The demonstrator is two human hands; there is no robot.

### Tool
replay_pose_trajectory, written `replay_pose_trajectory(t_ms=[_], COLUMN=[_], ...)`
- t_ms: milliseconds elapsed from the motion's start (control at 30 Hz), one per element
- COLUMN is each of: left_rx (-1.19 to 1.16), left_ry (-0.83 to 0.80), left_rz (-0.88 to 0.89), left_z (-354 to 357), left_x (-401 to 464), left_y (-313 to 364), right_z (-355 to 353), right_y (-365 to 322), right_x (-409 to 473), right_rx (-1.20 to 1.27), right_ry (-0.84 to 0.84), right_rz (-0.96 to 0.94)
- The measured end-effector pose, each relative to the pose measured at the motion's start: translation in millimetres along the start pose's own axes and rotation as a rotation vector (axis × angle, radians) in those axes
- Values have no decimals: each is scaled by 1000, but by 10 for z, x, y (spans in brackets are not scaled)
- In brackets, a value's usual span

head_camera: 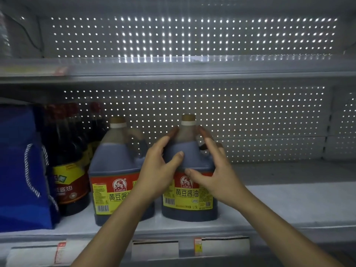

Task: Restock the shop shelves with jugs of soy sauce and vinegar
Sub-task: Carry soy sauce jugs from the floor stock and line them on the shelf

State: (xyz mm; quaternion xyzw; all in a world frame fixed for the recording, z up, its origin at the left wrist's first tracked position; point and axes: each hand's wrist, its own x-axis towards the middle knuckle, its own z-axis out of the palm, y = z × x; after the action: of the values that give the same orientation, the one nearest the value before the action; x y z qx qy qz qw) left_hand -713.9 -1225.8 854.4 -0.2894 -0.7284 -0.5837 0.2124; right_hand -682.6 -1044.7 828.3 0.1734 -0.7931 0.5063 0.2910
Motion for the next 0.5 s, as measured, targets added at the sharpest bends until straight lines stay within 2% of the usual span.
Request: replay_pose_trajectory(t_ms=[333,500], left_rx=[-86,-94], left_ry=[-7,-22], left_rz=[40,125], left_z=[-33,-67], left_x=[-7,-12], left_y=[-27,-41], right_z=[60,1], right_y=[-89,-120], right_x=[-33,-37], right_rx=[-78,-82], right_ry=[14,-8], right_rz=[11,82])
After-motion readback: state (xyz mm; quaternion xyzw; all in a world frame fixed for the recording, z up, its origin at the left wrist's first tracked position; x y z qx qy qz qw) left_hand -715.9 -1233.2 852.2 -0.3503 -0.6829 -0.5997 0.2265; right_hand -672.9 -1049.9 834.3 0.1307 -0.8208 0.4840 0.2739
